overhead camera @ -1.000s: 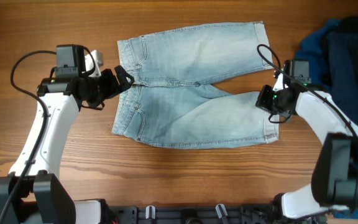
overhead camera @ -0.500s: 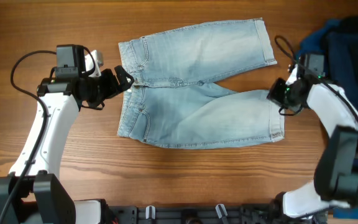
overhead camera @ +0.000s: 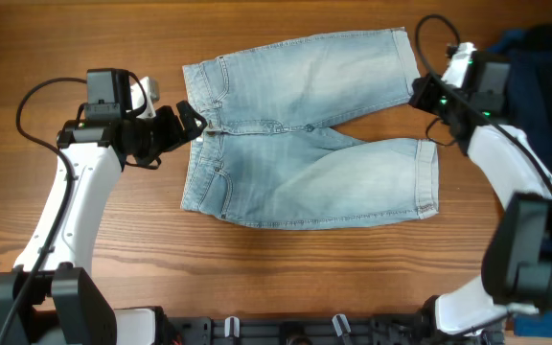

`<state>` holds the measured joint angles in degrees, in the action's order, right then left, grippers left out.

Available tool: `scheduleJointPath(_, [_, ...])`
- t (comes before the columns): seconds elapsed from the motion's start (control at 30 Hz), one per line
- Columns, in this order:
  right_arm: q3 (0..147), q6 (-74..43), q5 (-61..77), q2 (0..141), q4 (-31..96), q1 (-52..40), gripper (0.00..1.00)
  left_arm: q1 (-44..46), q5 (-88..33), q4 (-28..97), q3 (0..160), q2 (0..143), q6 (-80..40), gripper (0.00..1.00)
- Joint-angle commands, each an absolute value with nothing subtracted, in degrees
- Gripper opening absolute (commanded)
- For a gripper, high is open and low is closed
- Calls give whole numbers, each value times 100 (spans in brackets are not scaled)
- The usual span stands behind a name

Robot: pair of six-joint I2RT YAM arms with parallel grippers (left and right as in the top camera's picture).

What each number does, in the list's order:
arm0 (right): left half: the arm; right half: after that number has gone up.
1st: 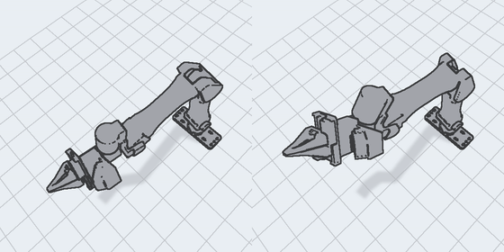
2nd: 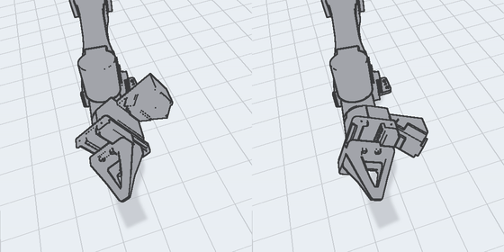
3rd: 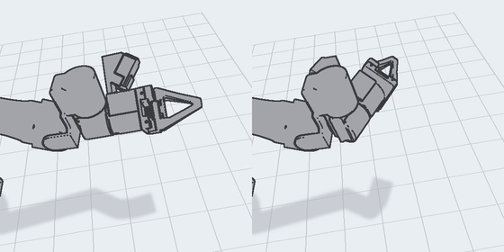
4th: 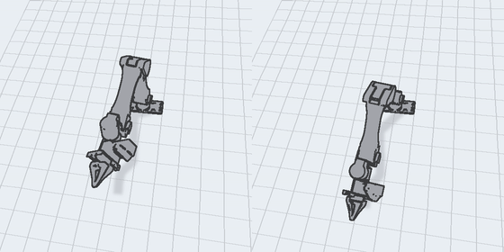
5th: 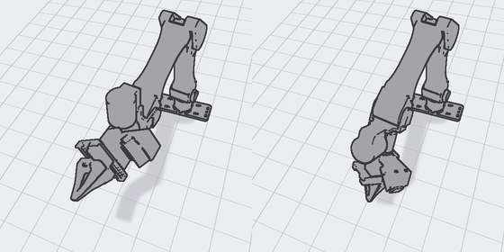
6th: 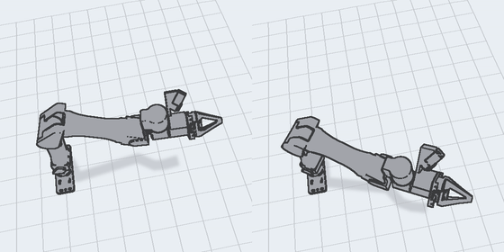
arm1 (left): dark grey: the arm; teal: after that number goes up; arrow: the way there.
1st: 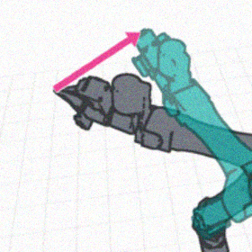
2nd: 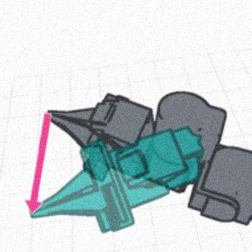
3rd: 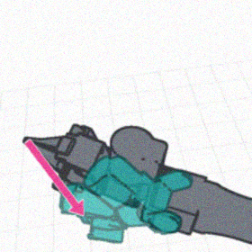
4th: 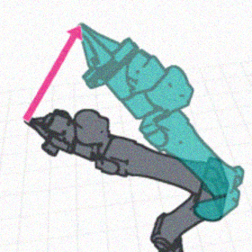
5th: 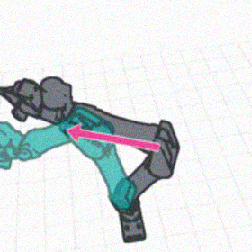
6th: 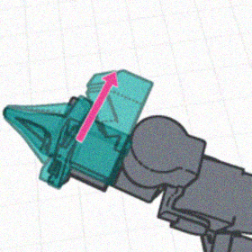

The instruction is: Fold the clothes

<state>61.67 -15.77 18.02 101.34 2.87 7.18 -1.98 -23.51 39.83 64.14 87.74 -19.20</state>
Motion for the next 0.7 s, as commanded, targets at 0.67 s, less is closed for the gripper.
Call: scheduleJointPath(0.67, [6204, -1072, 683, 11257, 972, 353, 4, -198, -2418, 3983, 6464, 8744, -1890, 100])
